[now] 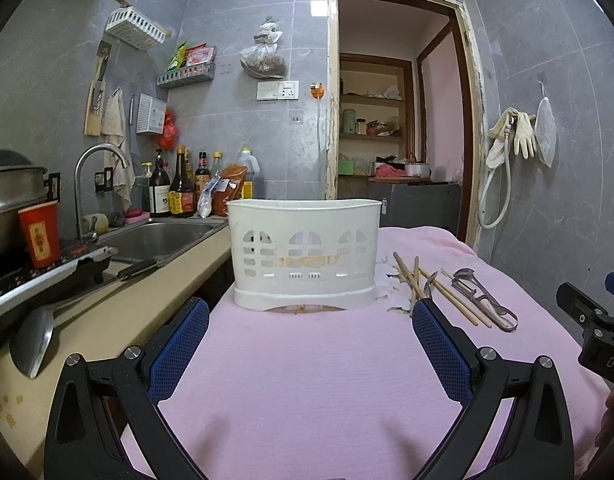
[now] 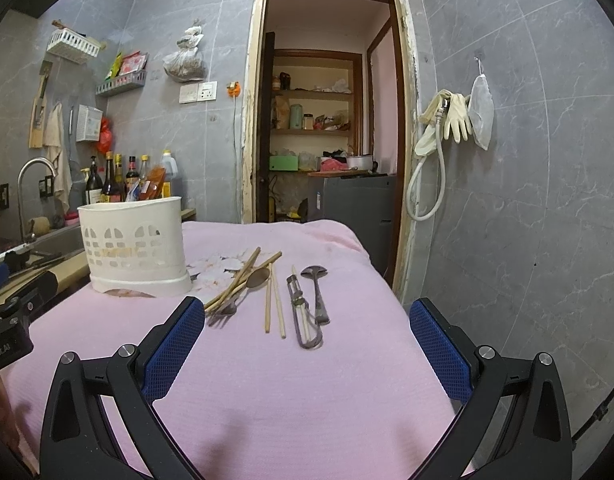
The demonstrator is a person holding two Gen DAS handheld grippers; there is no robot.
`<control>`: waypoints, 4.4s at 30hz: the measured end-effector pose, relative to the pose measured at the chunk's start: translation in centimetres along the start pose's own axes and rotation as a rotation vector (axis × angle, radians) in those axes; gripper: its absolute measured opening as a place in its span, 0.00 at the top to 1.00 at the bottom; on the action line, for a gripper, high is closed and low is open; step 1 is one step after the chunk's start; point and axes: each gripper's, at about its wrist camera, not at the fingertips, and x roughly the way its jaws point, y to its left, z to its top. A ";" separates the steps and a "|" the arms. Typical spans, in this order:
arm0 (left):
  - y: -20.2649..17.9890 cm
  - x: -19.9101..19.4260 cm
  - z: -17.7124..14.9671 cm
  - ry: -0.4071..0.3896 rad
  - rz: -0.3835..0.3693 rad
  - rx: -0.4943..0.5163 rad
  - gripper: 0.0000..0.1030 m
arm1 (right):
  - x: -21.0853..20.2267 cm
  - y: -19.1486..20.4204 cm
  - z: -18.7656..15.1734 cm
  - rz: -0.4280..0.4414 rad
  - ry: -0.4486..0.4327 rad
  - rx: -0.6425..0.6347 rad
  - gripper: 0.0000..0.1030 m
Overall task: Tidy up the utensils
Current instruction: 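Reach the left tool to a chopstick while the right tool reaches a metal spoon, then close the left tool on a chopstick while the right tool grasps the spoon, then carry the chopstick and spoon over the white holder and drop them in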
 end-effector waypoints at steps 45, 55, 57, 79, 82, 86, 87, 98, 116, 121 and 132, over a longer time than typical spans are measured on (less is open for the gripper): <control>-12.8 31.0 5.4 0.730 -0.218 0.161 0.87 | 27.0 -7.7 4.5 0.395 0.612 -0.070 0.47; -13.0 35.2 4.0 0.827 -0.163 0.156 0.91 | 28.3 -7.4 3.8 0.416 0.653 -0.070 0.51; -12.8 35.5 4.0 0.839 -0.166 0.151 0.91 | 28.5 -7.2 3.9 0.416 0.654 -0.077 0.51; -11.7 34.3 4.7 0.874 -0.259 0.023 0.96 | 29.5 -5.1 3.7 0.388 0.662 -0.159 0.60; -11.5 32.0 5.6 0.797 -0.310 0.008 0.96 | 27.9 -5.0 3.9 0.368 0.600 -0.181 0.60; -11.0 28.1 6.8 0.613 -0.360 -0.003 0.96 | 24.5 -5.3 4.6 0.333 0.437 -0.190 0.60; -10.8 27.1 7.1 0.565 -0.364 -0.003 0.95 | 23.5 -5.4 4.7 0.324 0.395 -0.187 0.60; -11.3 26.2 8.1 0.437 -0.464 -0.029 0.96 | 18.6 -5.8 6.5 0.199 0.103 -0.176 0.60; -10.7 31.1 9.2 0.498 -0.608 -0.001 0.96 | 18.0 -6.1 7.0 0.152 0.094 -0.120 0.60; -9.6 29.9 9.3 0.438 -0.643 -0.051 0.96 | 17.6 -6.1 7.4 0.148 0.064 -0.117 0.60; -9.2 23.5 14.5 0.216 -0.692 -0.078 0.96 | 14.7 -5.8 11.4 0.137 -0.051 -0.128 0.60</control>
